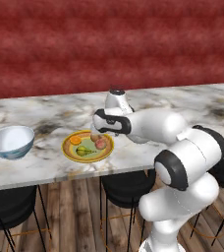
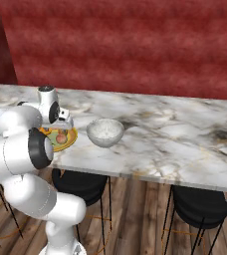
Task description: Take the fruits from the plate on the dining counter and place two fruits in each bowl.
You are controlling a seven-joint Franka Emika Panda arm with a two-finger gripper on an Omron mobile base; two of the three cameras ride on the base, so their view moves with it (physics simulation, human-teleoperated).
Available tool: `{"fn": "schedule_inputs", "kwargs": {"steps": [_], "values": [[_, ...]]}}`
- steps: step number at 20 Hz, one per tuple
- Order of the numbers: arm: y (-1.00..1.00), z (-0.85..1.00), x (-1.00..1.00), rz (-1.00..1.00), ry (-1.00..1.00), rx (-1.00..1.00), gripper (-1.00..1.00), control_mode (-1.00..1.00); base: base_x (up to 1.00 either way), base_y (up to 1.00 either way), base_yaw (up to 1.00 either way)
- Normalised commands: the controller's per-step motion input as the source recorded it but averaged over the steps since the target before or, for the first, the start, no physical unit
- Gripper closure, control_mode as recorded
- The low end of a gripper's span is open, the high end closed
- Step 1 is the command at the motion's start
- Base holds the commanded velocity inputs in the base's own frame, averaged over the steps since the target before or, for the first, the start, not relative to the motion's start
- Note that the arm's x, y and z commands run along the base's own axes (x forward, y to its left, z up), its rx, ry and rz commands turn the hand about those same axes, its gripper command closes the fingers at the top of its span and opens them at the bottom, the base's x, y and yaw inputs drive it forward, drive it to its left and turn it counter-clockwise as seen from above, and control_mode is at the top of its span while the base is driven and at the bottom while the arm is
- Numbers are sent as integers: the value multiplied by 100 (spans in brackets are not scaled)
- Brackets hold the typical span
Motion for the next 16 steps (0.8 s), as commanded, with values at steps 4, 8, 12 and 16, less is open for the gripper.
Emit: {"fn": "schedule_inputs", "kwargs": {"steps": [4, 8, 12, 16], "values": [[8, -54, 14, 0, 7, 0, -100, -100, 0, 0, 0], [6, -37, 10, 0, 5, 0, -100, -100, 0, 0, 0], [8, -30, 12, 0, 3, 0, -100, -100, 0, 0, 0], [13, -24, 16, 0, 3, 0, -100, -100, 0, 0, 0]]}}
